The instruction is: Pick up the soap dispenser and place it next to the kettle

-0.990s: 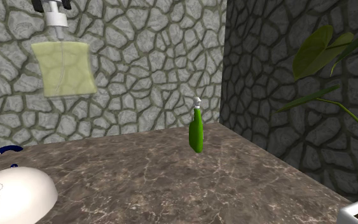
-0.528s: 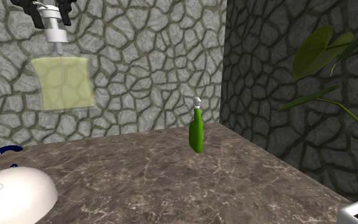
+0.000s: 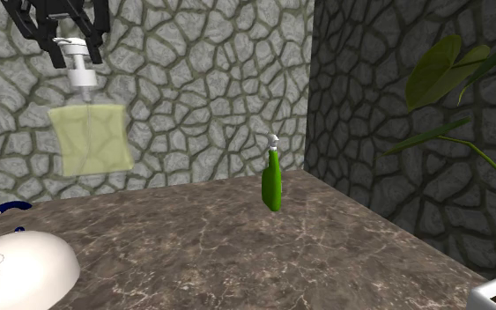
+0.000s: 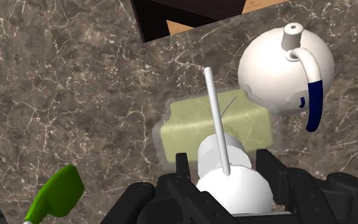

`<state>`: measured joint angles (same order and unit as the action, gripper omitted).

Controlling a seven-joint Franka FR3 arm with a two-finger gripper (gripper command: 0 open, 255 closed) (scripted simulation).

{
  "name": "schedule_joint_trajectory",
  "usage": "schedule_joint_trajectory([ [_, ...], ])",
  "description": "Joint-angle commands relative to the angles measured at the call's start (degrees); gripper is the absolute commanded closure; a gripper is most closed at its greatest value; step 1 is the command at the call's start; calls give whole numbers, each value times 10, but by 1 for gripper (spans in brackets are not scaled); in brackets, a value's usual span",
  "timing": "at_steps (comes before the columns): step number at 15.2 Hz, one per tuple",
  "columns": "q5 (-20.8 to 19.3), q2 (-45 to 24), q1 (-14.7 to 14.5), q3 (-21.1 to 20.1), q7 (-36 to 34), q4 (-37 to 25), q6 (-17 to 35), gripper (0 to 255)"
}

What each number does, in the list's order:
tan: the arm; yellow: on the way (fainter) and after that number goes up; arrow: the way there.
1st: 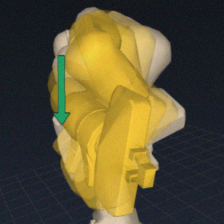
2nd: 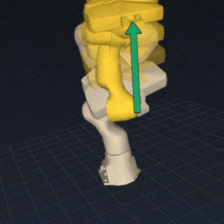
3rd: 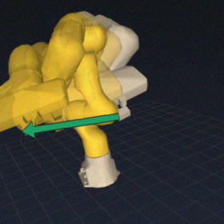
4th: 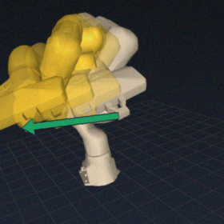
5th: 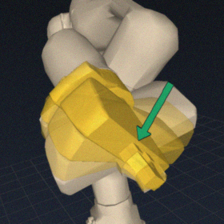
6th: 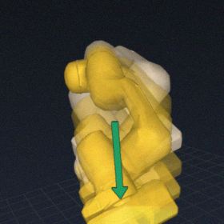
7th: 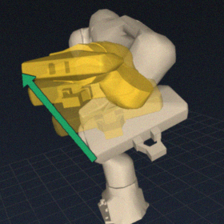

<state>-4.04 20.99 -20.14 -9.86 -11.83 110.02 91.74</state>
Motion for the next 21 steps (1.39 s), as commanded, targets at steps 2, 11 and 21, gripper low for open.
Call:
schedule_joint_trajectory([
  [2, 1, 6, -1, 0, -1, 29, 24, 255],
  [11, 2, 16, -2, 0, -8, 108, 92, 255],
  [21, 1, 16, -3, -2, -16, 184, 168, 255],
])
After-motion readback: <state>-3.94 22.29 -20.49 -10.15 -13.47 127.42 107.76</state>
